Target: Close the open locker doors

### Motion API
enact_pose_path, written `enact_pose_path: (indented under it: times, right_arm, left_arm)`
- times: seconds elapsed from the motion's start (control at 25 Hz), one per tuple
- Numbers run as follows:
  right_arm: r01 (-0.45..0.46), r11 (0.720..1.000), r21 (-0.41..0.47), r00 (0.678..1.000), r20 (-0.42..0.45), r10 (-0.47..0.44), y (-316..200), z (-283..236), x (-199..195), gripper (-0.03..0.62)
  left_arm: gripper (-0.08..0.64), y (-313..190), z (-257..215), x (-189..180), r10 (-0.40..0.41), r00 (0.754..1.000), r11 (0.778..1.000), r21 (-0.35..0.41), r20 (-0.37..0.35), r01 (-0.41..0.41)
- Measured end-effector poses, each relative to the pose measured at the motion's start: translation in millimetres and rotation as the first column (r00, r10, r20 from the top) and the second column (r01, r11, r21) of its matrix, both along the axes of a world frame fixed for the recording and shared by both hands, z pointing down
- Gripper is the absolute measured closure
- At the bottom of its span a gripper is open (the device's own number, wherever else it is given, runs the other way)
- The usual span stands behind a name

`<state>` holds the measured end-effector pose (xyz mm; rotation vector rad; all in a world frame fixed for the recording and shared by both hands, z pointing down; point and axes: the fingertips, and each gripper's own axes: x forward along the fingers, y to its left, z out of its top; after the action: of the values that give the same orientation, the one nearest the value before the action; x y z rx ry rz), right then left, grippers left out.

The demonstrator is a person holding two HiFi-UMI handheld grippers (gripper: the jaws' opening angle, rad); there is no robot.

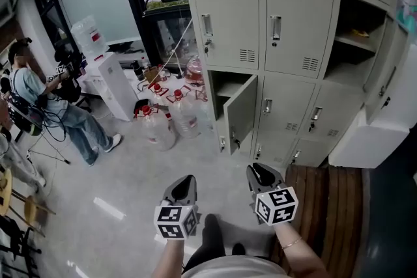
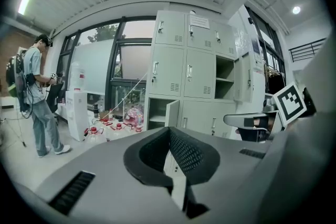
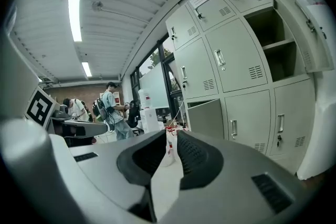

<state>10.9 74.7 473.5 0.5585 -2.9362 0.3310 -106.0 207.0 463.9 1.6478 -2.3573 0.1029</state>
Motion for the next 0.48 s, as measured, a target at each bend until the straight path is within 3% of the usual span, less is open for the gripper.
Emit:
enact_pose_path:
  times: [0.2, 0.48]
  right_arm:
    - [0.009, 1.0, -0.006, 1.0, 0.007, -0.009, -20.1, 0.0, -34.7, 0.485]
    - [-0.026, 1.0, 0.015, 0.999, 0.02, 0.026, -62.9, -5.0, -106.5, 0.463]
  left_arm:
    - [0.54, -18.6, 5.3, -29.6, 0.007, 1.0, 1.0, 0.002, -0.003, -0.007]
    - [0.54, -58.2, 10.0, -103.6, 0.016, 1.0, 1.0, 0.014, -0.018, -0.016]
